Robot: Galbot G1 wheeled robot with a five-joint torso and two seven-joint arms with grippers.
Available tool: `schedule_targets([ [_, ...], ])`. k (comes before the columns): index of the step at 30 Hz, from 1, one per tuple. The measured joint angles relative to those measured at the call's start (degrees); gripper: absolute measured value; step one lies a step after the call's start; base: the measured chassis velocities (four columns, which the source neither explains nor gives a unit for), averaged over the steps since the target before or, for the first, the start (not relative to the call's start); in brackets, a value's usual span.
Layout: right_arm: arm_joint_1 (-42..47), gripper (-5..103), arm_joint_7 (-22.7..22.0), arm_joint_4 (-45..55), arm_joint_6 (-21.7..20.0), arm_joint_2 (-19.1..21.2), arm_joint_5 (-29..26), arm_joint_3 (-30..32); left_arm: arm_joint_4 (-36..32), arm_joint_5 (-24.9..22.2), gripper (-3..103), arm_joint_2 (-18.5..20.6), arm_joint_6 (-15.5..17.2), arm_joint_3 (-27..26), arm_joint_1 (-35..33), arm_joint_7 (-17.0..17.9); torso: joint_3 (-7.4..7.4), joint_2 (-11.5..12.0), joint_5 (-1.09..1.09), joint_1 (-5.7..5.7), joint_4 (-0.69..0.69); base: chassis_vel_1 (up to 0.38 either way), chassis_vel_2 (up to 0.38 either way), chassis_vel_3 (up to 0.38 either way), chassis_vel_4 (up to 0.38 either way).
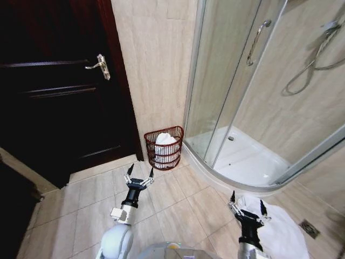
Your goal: Discard the used towel into the hamper.
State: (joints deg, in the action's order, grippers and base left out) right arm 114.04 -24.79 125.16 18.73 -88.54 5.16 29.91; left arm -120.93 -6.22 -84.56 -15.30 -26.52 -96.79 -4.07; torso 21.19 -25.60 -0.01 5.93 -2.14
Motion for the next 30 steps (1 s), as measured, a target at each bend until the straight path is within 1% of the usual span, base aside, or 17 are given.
schedule_targets([
  [8,0.08,100,-0.43,-0.82,0.54,0.46,0.12,0.29,-0.07,-0.01,100,0.0,-0.37,-0.24,-0.28,-0.03,0.0,0.0,0.02,0.0,0.01,-0.187,-0.194,0.184,0.182],
  [9,0.1,100,-0.45,-0.99,0.71,0.46,0.23,0.26,-0.07,-0.01,100,-0.01,-0.39,-0.24,-0.3,-0.03,0.0,0.0,-0.01,0.0,0.01,-0.248,-0.234,0.255,0.233],
  [12,0.11,100,-0.47,-1.37,0.96,0.41,0.44,0.16,-0.07,-0.02,100,-0.02,-0.41,-0.25,-0.36,-0.04,0.0,0.0,0.03,0.0,0.0,-0.253,-0.25,0.26,0.261],
  [13,0.1,100,-0.51,-1.54,1.17,0.35,0.55,0.12,-0.08,-0.06,100,0.01,-0.42,-0.29,-0.36,-0.04,0.0,0.0,-0.01,0.0,0.0,-0.274,-0.254,0.308,0.268],
  [14,0.1,100,-0.56,-1.64,1.29,0.32,0.6,0.1,-0.07,-0.08,100,0.04,-0.42,-0.32,-0.37,-0.05,0.0,0.0,-0.01,-0.01,0.01,-0.305,-0.286,0.308,0.268],
  [15,0.09,100,-0.67,-1.93,1.44,0.26,0.69,0.04,-0.08,-0.14,100,0.07,-0.46,-0.43,-0.37,-0.05,0.01,0.0,0.03,0.0,0.0,-0.305,-0.322,0.301,0.291],
  [19,-0.21,100,-1.09,-3.3,2.2,0.17,0.58,0.14,-0.04,-0.35,100,0.11,-0.73,-0.66,-0.39,-0.07,0.0,0.0,0.01,-0.01,0.0,-0.299,-0.322,0.312,0.309],
  [20,-0.78,100,-1.19,-4.66,2.36,0.1,-0.45,0.63,0.14,-0.61,100,0.1,-0.9,-0.73,-0.41,-0.1,0.01,0.0,0.02,0.0,0.0,-0.294,-0.297,0.309,0.306],
  [21,-1.22,100,-1.2,-5.67,2.12,0.07,-1.42,1.04,0.24,-0.85,100,0.13,-0.99,-0.79,-0.39,-0.13,0.0,0.0,0.05,0.0,0.02,-0.292,-0.297,0.309,0.177],
  [22,-1.22,100,-1.2,-5.67,2.12,0.07,-1.42,1.04,0.24,-0.85,100,0.13,-0.99,-0.79,-0.39,-0.13,0.0,0.0,0.05,0.0,0.02,-0.292,-0.297,0.309,0.177],
  [24,-2.51,100,-0.88,-8.18,0.59,0.15,-4.72,2.35,0.66,-1.37,100,0.41,-1.07,-0.92,-0.2,-0.18,0.01,0.0,0.02,0.01,0.01,-0.157,-0.187,0.194,0.077],
  [25,-3.41,100,-0.27,-9.88,-0.34,0.25,-6.65,3.2,0.89,-1.47,100,0.57,-1.08,-0.93,-0.02,-0.2,0.01,0.0,0.02,0.01,0.01,-0.048,-0.144,0.17,0.037],
  [26,-4.53,100,0.58,-11.85,-1.4,0.34,-8.8,4.31,1.17,-1.48,100,0.67,-1.09,-0.92,0.23,-0.22,0.0,0.0,0.04,0.0,-0.02,0.061,-0.069,0.091,0.037],
  [27,-4.53,100,0.58,-11.85,-1.4,0.34,-8.8,4.31,1.17,-1.48,100,0.67,-1.09,-0.92,0.23,-0.22,0.0,0.0,0.04,0.0,-0.02,0.061,-0.069,0.091,0.037],
  [28,-5.83,100,1.44,-14.05,-2.54,0.45,-10.88,5.24,1.32,-1.48,100,0.7,-1.09,-0.8,0.46,-0.28,0.0,0.0,0.02,0.0,-0.01,0.061,-0.016,0.018,0.012],
  [29,-7.2,100,2.78,-16.87,-3.82,0.73,-13.3,6.19,1.35,-1.48,100,0.71,-1.09,-0.59,0.61,-0.32,0.0,0.0,-0.01,-0.01,-0.04,0.095,-0.016,0.018,0.007],
  [30,-7.2,100,2.78,-16.87,-3.82,0.73,-13.3,6.19,1.35,-1.48,100,0.71,-1.09,-0.59,0.61,-0.32,0.0,0.0,-0.01,-0.01,-0.04,0.095,-0.016,0.018,0.007],
])
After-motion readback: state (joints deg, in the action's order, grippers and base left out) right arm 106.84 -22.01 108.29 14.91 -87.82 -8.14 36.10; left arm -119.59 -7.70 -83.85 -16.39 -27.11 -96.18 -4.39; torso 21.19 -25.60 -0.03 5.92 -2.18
